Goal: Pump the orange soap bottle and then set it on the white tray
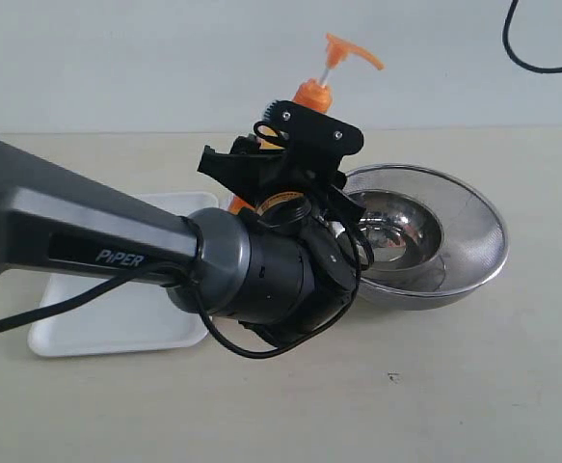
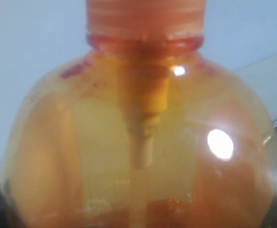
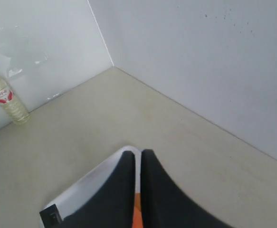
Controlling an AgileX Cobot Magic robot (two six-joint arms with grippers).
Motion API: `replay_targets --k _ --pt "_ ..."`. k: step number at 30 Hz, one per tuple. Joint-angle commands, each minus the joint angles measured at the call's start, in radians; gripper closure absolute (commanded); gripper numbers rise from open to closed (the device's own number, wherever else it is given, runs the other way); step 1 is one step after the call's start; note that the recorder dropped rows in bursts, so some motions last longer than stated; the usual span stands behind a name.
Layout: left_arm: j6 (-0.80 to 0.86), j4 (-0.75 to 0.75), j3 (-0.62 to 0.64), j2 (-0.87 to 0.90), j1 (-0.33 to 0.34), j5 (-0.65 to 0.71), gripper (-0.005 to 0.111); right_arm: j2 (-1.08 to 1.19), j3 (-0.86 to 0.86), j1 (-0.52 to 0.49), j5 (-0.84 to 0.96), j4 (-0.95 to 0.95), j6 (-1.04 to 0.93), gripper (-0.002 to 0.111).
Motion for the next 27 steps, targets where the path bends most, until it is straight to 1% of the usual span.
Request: replay_targets --k 1,10,14,27 --pt "0.021 0.044 -0.014 -0.015 -0.004 -0.06 0.102 0.037 -0.015 0.001 -0.042 0.006 0.016 0.108" --pt "0.033 0.044 -0.014 -0.015 -0.004 -0.06 0.102 0.055 -0.015 0.001 -0.067 0.006 0.016 0.108" --pt "0.033 0.044 -0.014 -0.015 -0.004 -0.06 0.102 0.055 -0.015 0.001 -0.104 0.006 0.016 0.108" --pt "0.039 0.038 -0.014 -0.015 -0.004 -0.06 0.102 0.048 -0.018 0.001 -0.111 0.006 0.032 0.108"
